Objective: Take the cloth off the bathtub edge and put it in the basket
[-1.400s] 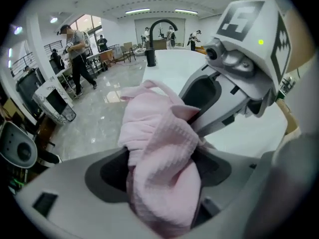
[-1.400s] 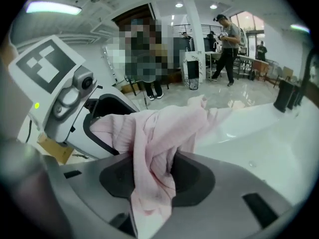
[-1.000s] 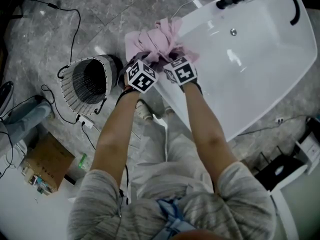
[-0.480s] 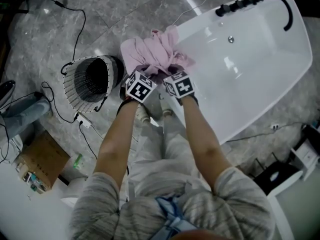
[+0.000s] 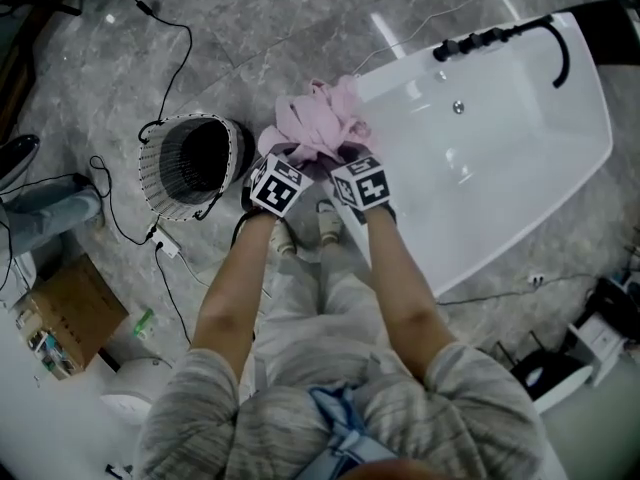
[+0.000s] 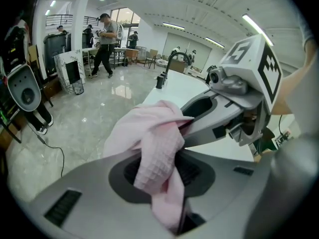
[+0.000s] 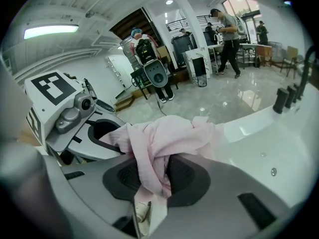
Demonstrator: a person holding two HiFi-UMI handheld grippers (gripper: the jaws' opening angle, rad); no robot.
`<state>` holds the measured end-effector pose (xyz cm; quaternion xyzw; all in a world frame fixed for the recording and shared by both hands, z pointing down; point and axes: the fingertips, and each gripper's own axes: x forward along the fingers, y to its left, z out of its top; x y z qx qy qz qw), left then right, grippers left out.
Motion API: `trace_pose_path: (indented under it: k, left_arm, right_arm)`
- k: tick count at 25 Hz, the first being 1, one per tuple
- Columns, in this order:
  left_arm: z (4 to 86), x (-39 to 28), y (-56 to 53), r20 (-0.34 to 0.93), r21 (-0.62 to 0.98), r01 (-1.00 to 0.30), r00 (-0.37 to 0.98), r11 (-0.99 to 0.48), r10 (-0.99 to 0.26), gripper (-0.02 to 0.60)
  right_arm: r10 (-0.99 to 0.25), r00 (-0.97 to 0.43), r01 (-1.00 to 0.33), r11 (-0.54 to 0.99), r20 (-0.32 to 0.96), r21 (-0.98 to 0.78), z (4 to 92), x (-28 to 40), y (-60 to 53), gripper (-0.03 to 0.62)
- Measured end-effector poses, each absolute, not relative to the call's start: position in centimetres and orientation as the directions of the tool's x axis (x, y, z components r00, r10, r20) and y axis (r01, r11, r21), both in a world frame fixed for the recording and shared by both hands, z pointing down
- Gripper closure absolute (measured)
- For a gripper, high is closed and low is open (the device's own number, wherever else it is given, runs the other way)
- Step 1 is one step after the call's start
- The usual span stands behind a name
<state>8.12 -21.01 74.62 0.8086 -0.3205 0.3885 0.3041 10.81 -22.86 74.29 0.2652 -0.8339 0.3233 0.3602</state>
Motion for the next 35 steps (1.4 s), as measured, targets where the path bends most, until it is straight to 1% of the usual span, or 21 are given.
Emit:
trace_pose_path:
  k: [9,13,16,21,25,35]
  left_arm:
    - [66.5,4.9,-20.7,0.776,0.216,-0.815,0.477,-0.537,-0.412,0.474]
    - [62.6,2.7,-20.7,0.757,0.204,-0.835,0.465,-0.511,-0.459,0.474]
    - [59.3,0.7,-20.9,0.725,0.193,-0.857,0.453,-0.478,-0.519,0.474]
    - [53.6,-3.4,-20.5,0.685,0.149,-0.897,0.398,-0.417,-0.61,0.474]
    - [49.2,-6.8,-19.8,0.662,0.115,-0.918,0.356,-0.38,-0.66,0.474]
    - [38.3,-15.6,-16.8,0.6,-0.007,-0.963,0.211,-0.268,-0.772,0.474]
  right_arm:
    - [-0.224,-0.664,-0.594,0.737,0.714,-0.322,65.9,7.4,-22.9,0.477]
    - [-0.226,-0.69,-0.549,0.782,0.688,-0.294,62.0,5.1,-23.1,0.479]
    - [-0.229,-0.721,-0.511,0.813,0.654,-0.279,58.9,2.9,-23.2,0.479]
    - [-0.235,-0.769,-0.44,0.869,0.594,-0.225,52.9,-1.4,-23.0,0.479]
    - [-0.233,-0.805,-0.384,0.906,0.546,-0.178,48.1,-5.0,-22.3,0.48]
    - [-0.168,-0.893,-0.217,0.973,0.418,-0.073,36.9,-14.5,-19.4,0.48]
